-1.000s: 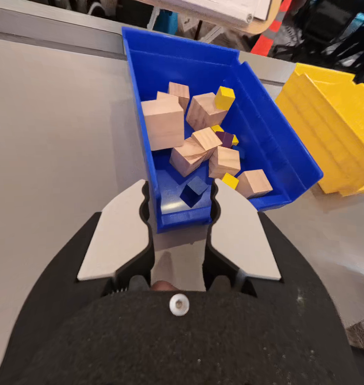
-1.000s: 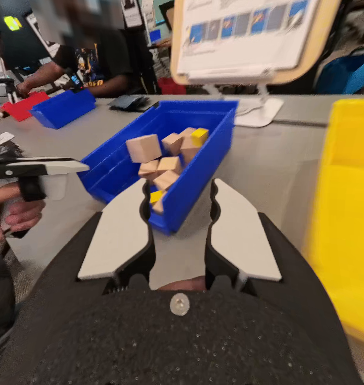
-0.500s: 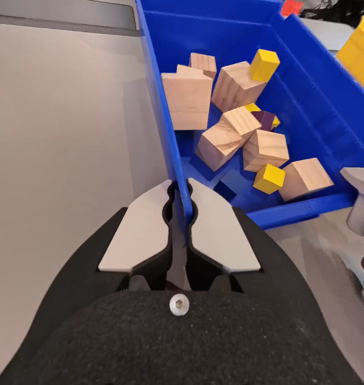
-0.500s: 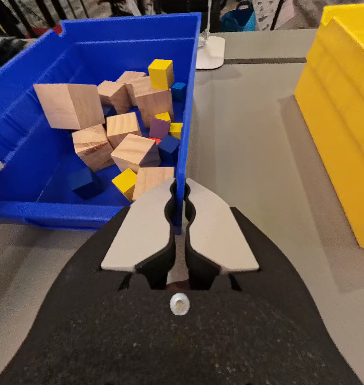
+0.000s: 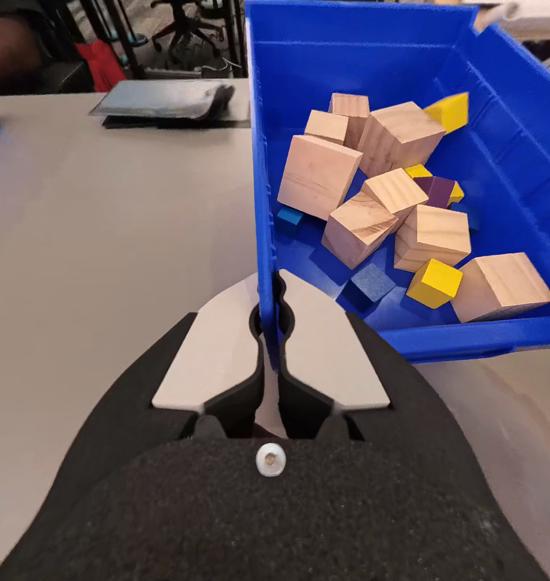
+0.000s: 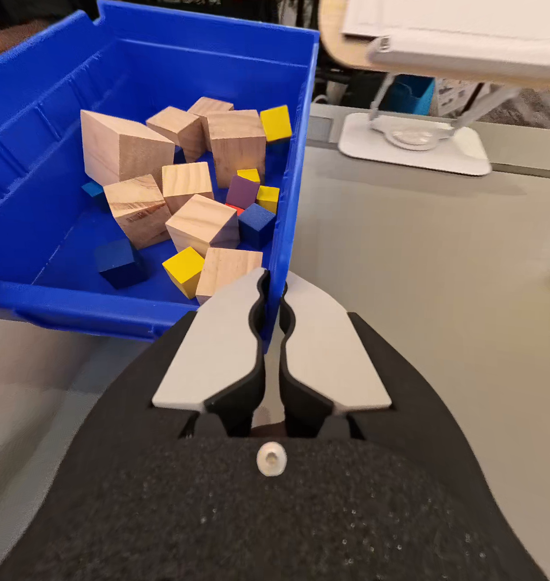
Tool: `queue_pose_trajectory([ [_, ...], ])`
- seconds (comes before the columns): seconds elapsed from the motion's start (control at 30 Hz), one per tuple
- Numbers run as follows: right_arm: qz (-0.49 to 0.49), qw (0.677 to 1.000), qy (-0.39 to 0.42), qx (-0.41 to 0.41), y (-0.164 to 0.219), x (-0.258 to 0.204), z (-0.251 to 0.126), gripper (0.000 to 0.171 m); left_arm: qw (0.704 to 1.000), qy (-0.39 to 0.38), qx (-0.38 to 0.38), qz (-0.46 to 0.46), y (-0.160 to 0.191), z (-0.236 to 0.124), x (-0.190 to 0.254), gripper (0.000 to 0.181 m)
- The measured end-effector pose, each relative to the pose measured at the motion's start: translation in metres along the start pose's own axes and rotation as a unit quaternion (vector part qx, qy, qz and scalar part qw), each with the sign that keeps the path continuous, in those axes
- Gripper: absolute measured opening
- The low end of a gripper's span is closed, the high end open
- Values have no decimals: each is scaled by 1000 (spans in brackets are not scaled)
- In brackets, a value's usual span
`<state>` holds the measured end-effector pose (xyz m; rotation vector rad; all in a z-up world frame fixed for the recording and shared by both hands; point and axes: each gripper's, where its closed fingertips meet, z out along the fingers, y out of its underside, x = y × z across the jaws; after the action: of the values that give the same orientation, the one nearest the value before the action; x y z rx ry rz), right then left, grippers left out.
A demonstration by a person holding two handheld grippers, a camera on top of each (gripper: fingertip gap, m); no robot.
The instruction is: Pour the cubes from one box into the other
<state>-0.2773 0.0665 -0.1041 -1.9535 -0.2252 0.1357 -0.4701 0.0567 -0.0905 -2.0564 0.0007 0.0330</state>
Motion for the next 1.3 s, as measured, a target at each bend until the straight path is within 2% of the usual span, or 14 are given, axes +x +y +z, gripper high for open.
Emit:
queue_pose_trajectory([
  [0.2,-75,996,-29,-32,30,-58,6,6,998,-13,-37,-59,37,9,-55,2],
  [0.3,-57,997,-52,-29,30,-62,5,8,994,17,-14,-107,34,14,-57,4],
  [0.43,-39,990,-123,-64,29,-58,1,11,996,29,-5,-90,32,13,-46,15],
  [0.53,-45,980,-181,-64,24,-39,-20,33,997,-2,6,-83,26,-2,-45,24],
  [0.63,-18,978,-197,-71,27,17,-45,40,995,-73,48,-43,13,-27,-47,28],
  [0.73,-20,979,-202,-32,27,86,-83,43,991,-123,54,10,14,-54,-40,30],
  [0.83,-58,987,-151,10,36,171,-116,43,997,-49,55,-4,25,-67,5,30],
  [0.93,-42,996,-75,9,50,257,-134,42,998,40,24,-35,47,-73,52,32],
  [1.0,-5,999,-45,7,57,300,-146,42,999,43,3,-21,60,-72,59,33],
  [1.1,40,999,5,25,74,354,-171,42,999,42,-15,-21,77,-73,60,36],
  [1.2,57,997,51,20,102,395,-191,42,995,69,2,-66,83,-77,66,34],
  [1.3,98,993,44,44,94,412,-198,42,993,97,20,-71,76,-70,74,33],
])
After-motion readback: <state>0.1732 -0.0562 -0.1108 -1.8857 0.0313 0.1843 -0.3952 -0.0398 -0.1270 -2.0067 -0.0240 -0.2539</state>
